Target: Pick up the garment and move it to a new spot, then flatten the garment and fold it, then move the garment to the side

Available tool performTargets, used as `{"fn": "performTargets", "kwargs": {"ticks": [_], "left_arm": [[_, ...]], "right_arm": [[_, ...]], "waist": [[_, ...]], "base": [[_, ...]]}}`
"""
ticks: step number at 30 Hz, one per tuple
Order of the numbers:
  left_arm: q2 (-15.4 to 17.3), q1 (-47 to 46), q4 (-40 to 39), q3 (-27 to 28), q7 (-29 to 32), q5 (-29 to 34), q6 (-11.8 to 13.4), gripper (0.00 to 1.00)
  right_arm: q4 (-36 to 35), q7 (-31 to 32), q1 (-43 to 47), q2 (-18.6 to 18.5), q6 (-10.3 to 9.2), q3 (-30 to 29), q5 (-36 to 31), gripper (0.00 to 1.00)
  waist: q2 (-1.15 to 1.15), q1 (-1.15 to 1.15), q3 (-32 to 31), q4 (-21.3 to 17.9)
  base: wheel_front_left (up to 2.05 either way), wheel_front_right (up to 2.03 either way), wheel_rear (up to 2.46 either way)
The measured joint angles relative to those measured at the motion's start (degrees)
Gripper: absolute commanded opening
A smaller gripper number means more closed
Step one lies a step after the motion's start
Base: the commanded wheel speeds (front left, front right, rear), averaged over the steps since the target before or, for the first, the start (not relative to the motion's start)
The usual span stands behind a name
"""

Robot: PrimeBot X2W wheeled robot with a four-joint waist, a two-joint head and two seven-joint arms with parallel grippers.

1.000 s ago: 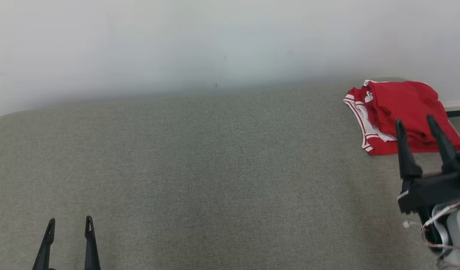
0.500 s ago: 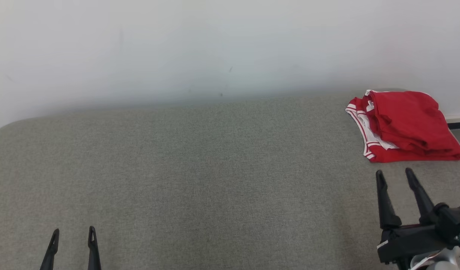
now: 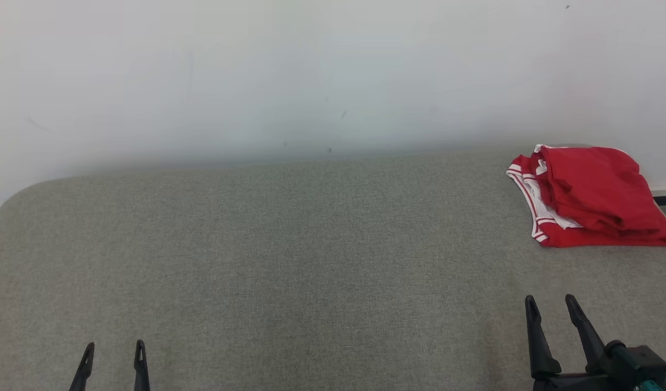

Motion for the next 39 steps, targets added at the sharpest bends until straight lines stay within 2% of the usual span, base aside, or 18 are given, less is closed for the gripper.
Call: {"fn": "performTargets", "kwargs": {"ticks": [7, 36, 37, 39], "left_arm": [[-0.1, 0.01, 0.87, -0.02, 0.0, -0.11, 0.1, 1.0], [-0.14, 0.01, 3.04, -0.53, 0.0, -0.78, 0.23, 1.0], [-0.15, 0.01, 3.07, -0.52, 0.0, -1.04, -0.09, 0.0], [-0.47, 0.29, 4.03, -0.62, 0.02, -1.01, -0.15, 0.0]], "right_arm": [[0.64, -0.55, 2.24, 1.59, 0.0, -0.57, 0.31, 1.0], [0.49, -0.99, 2.49, 1.62, 0.0, 0.87, -1.79, 1.0], [0.57, -0.98, 2.49, 1.62, 0.0, 0.91, -1.79, 0.0], [1.52, -0.9, 2.74, 1.72, 0.01, 1.0, -1.79, 0.0]], "waist": [[0.0, 0.0, -0.63, 0.16], [0.0, 0.01, -1.08, 0.58], [0.0, 0.0, -1.07, 0.58], [0.0, 0.0, -1.06, 0.59]], "base": [[0.0, 0.0, 0.0], [0.0, 0.0, 0.0], [0.0, 0.0, 0.0], [0.0, 0.0, 0.0]]}}
